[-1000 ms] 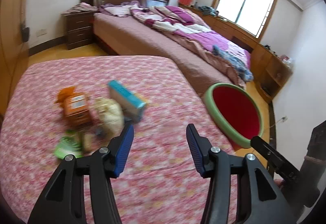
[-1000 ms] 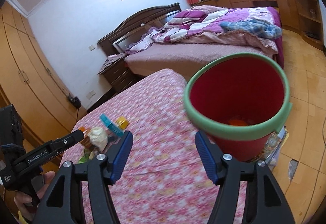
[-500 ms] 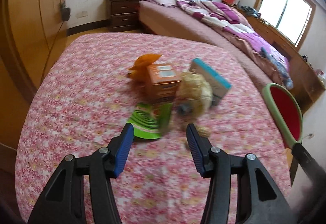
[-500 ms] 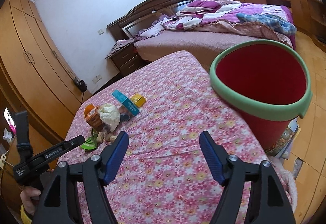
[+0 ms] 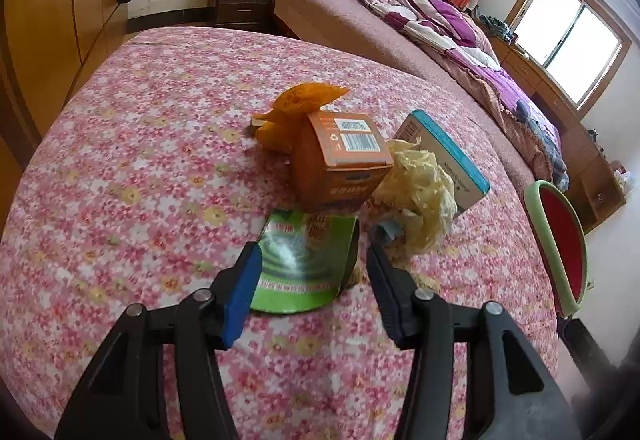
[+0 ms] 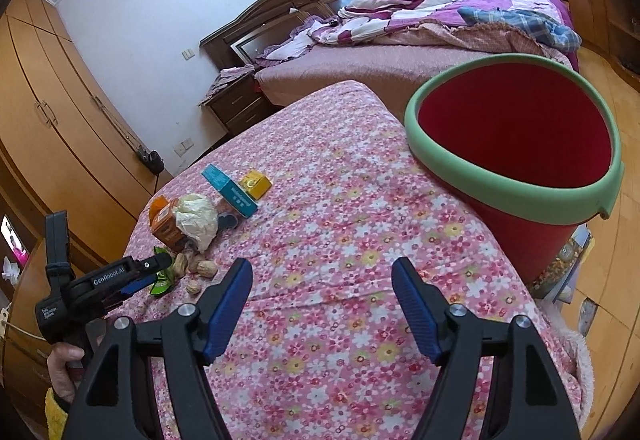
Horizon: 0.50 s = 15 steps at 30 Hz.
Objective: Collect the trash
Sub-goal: 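Move both tools back toward the remaining trash on the bed, then grasp the green packet with the left tool and lift it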
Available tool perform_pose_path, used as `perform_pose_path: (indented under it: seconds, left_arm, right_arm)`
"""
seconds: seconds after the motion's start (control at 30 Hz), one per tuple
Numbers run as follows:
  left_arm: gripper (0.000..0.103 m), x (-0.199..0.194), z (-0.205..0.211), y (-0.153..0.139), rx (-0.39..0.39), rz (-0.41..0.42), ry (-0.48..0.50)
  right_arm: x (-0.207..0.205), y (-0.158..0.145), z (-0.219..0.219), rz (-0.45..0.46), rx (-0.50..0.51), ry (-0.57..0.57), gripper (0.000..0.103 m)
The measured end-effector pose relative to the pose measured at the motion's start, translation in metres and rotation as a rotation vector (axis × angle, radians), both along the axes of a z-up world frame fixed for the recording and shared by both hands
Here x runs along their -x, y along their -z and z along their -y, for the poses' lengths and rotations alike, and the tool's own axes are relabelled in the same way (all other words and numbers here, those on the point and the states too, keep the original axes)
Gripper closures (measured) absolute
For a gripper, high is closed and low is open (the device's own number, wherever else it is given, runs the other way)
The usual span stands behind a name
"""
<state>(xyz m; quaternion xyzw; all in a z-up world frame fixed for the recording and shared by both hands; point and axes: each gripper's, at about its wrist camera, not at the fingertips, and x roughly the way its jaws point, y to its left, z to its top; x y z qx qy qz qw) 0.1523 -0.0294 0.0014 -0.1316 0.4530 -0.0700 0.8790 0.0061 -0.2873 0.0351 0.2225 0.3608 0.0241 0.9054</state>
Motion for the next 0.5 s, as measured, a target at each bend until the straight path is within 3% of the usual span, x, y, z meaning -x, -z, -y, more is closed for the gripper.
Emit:
perform_pose_path:
  seconds: [0.2, 0.33, 0.37, 0.5]
  left_arm:
    - [0.045, -0.01, 0.006, 0.004, -0.071, 0.016, -0.029]
    - [0.046, -0.012, -0.002, 0.01, -0.065, 0.024, -0.073]
    - [0.048, -0.012, -0.004, 0.01, -0.06, 0.023, -0.078]
    - [0.077, -0.012, -0.013, 0.011, -0.062, 0.016, -0.094]
  right_arm:
    - [-0.003, 0.006, 0.001, -0.011, -0.009, -0.008, 0.029]
    - [-0.004, 0.008, 0.001, -0.015, -0.014, -0.015, 0.029]
    - [-0.005, 0.009, 0.001, -0.016, -0.014, -0.016, 0.029]
    - [-0.008, 0.009, -0.003, -0.021, -0.013, -0.029, 0.029]
